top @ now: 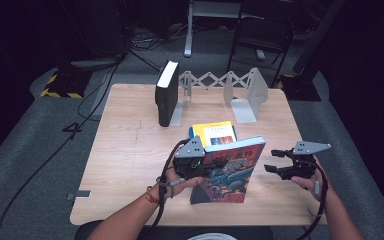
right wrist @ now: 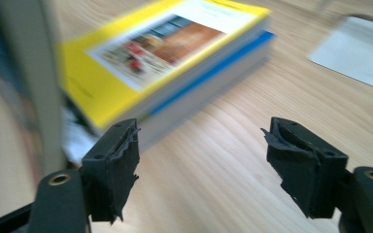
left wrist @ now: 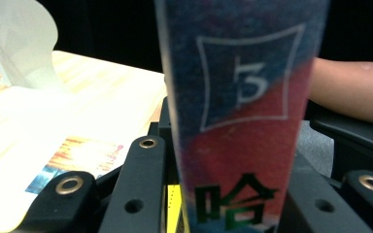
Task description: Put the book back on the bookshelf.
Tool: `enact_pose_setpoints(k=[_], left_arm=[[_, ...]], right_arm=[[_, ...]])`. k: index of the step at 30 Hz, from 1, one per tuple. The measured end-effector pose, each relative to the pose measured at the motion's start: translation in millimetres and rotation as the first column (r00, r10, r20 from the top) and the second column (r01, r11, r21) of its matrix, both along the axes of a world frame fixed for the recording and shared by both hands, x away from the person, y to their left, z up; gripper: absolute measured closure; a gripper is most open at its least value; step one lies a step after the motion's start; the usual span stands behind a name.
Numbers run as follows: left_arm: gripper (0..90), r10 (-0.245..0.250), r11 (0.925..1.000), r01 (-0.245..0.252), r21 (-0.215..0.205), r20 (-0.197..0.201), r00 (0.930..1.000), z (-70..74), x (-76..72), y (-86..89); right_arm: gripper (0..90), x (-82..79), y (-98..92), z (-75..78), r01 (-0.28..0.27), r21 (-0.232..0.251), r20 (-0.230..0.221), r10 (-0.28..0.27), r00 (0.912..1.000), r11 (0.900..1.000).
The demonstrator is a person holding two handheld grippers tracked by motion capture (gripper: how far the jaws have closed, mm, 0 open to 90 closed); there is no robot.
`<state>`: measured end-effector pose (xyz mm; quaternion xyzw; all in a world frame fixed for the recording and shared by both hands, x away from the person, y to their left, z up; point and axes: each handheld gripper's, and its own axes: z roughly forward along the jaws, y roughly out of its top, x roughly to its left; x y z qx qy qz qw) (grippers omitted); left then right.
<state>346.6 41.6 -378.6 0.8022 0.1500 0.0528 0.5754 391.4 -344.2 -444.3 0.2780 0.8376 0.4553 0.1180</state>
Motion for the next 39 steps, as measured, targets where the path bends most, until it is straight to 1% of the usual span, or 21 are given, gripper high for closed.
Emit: enact_pose_setpoints(k=[1, 4, 5, 8, 9, 10, 12, 14, 16, 17, 19, 20, 22, 25, 27, 30, 31, 33, 35, 37, 39], left_arm=[[73.9, 0.0, 1.0, 0.0, 0.004, 0.001, 1.0, 1.3, -0.3, -0.7], [73.9, 0.001, 1.0, -0.001, 0.005, 0.009, 1.0, 4.1, -0.7, -1.7], [73.9, 0.001, 1.0, -0.001, 0.007, 0.012, 0.9999, 5.3, -0.7, -1.8], [73.9, -0.001, 1.0, 0.001, 0.002, 0.027, 0.9996, 10.6, -1.4, -2.1], [73.9, 0.002, 1.0, -0.002, -0.008, 0.034, 0.9994, 13.4, -2.0, -1.7], [73.9, 0.0, 0.9999, 0.0, -0.012, 0.036, 0.9994, 14.9, -2.0, -1.3], [73.9, 0.001, 0.9997, 0.0, -0.023, 0.04, 0.9992, 18.6, -2.1, -0.6], [73.9, -0.002, 0.9993, 0.004, -0.037, 0.04, 0.9992, 22.2, -1.8, 0.4], [73.8, -0.006, 0.9989, 0.008, -0.046, 0.053, 0.9986, 27.8, -2.1, 1.7], [73.9, 0.0, 0.9987, 0.003, -0.05, 0.06, 0.9982, 30.6, -2.5, 2.3], [73.9, 0.001, 0.9978, 0.003, -0.066, 0.066, 0.9978, 36.8, -1.3, 4.3], [73.9, 0.001, 0.9978, 0.003, -0.066, 0.066, 0.9978, 36.8, -1.3, 4.3], [73.9, 0.026, 0.9972, -0.02, -0.072, 0.092, 0.9955, 44.7, 0.3, 6.8], [73.8, 0.048, 0.9958, -0.039, -0.082, 0.109, 0.993, 51.7, 5.7, 10.8], [73.8, 0.075, 0.9939, -0.065, -0.089, 0.116, 0.9904, 55.3, 12.5, 14.1], [73.8, 0.104, 0.9909, -0.092, -0.098, 0.118, 0.9876, 56.4, 20.8, 17.9], [73.9, 0.104, 0.9909, -0.092, -0.098, 0.118, 0.9876, 56.4, 20.8, 17.9], [73.9, 0.137, 0.9877, -0.125, -0.094, 0.128, 0.9823, 57.3, 28.6, 21.5], [73.8, 0.144, 0.987, -0.133, -0.09, 0.131, 0.9808, 57.6, 31.2, 22.8], [73.8, 0.173, 0.9827, -0.161, -0.091, 0.135, 0.9758, 58.1, 36.6, 25.1], [73.8, 0.195, 0.9787, -0.184, -0.091, 0.133, 0.9718, 58.6, 41.1, 27.5]], right_arm=[[27.3, 1.9, -2.7, -2.5, 0.031, -0.02, 0.006, -0.031, 0.9995, 0.999], [26.6, 5.8, -7.3, -7.4, 0.063, -0.009, -0.011, -0.063, 0.998, 0.998], [25.8, 7.7, -8.9, -10.4, 0.093, -0.024, -0.011, -0.094, 0.9956, 0.995], [25.4, 12.5, -10.9, -19.1, 0.124, -0.082, -0.013, -0.126, 0.992, 0.989], [25.4, 13.5, -10.9, -21.5, 0.131, -0.089, -0.02, -0.133, 0.9909, 0.987], [25.4, 15.0, -10.4, -25.5, 0.136, -0.12, -0.019, -0.139, 0.9901, 0.984], [25.4, 16.3, -9.4, -29.2, 0.132, -0.142, -0.028, -0.137, 0.9901, 0.981], [25.4, 17.3, -8.2, -32.5, 0.128, -0.154, -0.036, -0.135, 0.9903, 0.98], [24.4, 18.0, -6.9, -34.5, 0.129, -0.168, -0.037, -0.137, 0.9899, 0.977], [24.2, 18.5, -6.8, -35.2, 0.127, -0.164, -0.041, -0.135, 0.99, 0.978], [23.9, 19.4, -6.9, -36.7, 0.134, -0.171, -0.042, -0.143, 0.9889, 0.976], [23.9, 19.4, -6.9, -36.7, 0.134, -0.171, -0.042, -0.143, 0.9889, 0.976], [23.9, 20.8, -7.0, -40.6, 0.136, -0.174, -0.05, -0.147, 0.9879, 0.975], [23.8, 22.4, -5.8, -44.5, 0.133, -0.198, -0.061, -0.147, 0.9873, 0.971], [23.8, 22.9, -4.7, -45.0, 0.136, -0.203, -0.053, -0.15, 0.9873, 0.97], [23.9, 22.9, -4.7, -45.4, 0.136, -0.201, -0.056, -0.15, 0.987, 0.97], [23.9, 22.9, -4.7, -45.4, 0.136, -0.201, -0.056, -0.15, 0.987, 0.97], [23.8, 23.5, -5.2, -46.2, 0.14, -0.205, -0.059, -0.155, 0.9861, 0.969], [23.9, 23.7, -5.5, -46.4, 0.14, -0.203, -0.061, -0.156, 0.9859, 0.969], [23.3, 24.6, -6.0, -48.1, 0.14, -0.198, -0.069, -0.156, 0.9853, 0.97], [22.8, 25.7, -6.4, -49.9, 0.137, -0.205, -0.078, -0.155, 0.9848, 0.969]])
